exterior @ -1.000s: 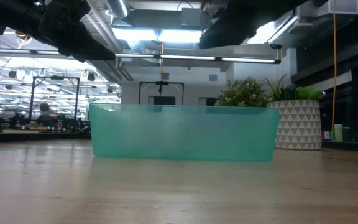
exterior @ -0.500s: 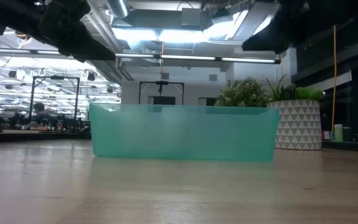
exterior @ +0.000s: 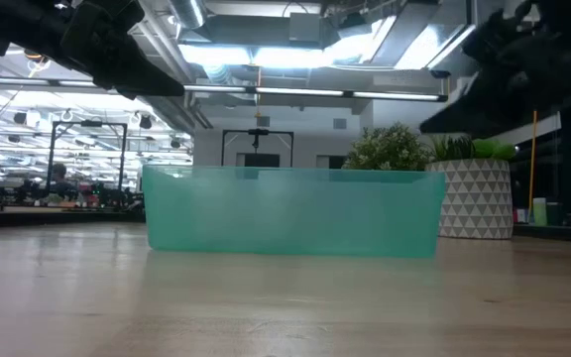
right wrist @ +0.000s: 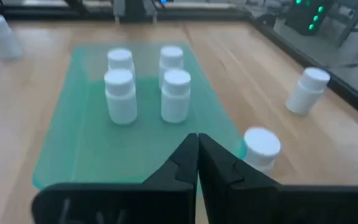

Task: Pick and place pill bottles into a basket
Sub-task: Put the white pill bottle into the blue bin

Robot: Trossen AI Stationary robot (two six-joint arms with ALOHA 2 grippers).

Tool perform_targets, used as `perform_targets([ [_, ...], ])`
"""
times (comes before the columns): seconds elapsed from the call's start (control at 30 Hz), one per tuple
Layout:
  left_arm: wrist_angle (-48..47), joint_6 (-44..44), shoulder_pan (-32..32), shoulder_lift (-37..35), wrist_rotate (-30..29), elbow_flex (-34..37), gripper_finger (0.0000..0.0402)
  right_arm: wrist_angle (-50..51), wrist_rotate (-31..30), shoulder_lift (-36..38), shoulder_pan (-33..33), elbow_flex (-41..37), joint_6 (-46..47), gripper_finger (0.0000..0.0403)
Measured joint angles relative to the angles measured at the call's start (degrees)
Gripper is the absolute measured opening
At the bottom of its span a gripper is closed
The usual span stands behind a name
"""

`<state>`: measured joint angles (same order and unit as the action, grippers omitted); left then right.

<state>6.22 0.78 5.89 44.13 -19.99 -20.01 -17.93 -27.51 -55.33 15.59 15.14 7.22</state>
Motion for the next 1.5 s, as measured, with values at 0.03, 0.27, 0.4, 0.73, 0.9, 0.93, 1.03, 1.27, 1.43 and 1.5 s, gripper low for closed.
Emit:
perform_targets([
  [0.03, 0.0, 0.0, 0.0, 0.0, 0.0, 0.0, 0.0011, -0.1, 0.0, 0.0, 0.0, -0.3, 0.0, 0.0014],
  [0.27, 0.0, 0.0, 0.0, 0.0, 0.0, 0.0, 0.0016, -1.3, 0.0, 0.0, 0.0, -0.5, -0.3, 0.0015],
  [0.4, 0.0, 0.0, 0.0, 0.0, -0.1, 0.0, 0.0017, -1.4, 0.0, 0.0, 0.0, -0.5, -4.2, 0.0015],
  [0.73, 0.0, 0.0, 0.0, 0.0, -0.7, 0.0, 0.0019, -2.8, 0.1, 0.0, -5.3, -0.5, -0.3, 0.0015],
  [0.9, 0.0, 0.0, 0.0, 0.0, -3.1, 0.0, 0.0025, 0.2, 5.9, 0.0, -9.2, 1.1, -0.2, 0.0015],
  [0.93, 0.0, 0.0, 0.0, 0.0, -3.7, 0.0, 0.0027, 1.6, 6.9, 0.0, -9.9, 2.0, 0.1, 0.0015],
  [1.03, 0.0, 0.0, 0.0, 0.0, -5.9, 0.0, 0.003, 6.7, 7.7, 0.0, -11.6, 5.2, 0.0, 0.0015],
  [1.27, 0.6, -2.7, 0.0, 0.0, -10.6, 0.0, 0.0037, 18.0, 7.7, -0.3, -14.6, 12.5, 1.7, 0.0015],
  [1.43, 3.5, -9.6, 0.0, 0.0, -8.8, 0.0, 0.0042, 21.3, 7.8, -2.2, -14.7, 17.8, 4.6, 0.0015],
  [1.5, 3.5, -11.1, 0.0, 0.0, -7.2, 0.0, 0.0044, 24.0, 7.8, -3.6, -14.7, 20.3, 5.3, 0.0015],
])
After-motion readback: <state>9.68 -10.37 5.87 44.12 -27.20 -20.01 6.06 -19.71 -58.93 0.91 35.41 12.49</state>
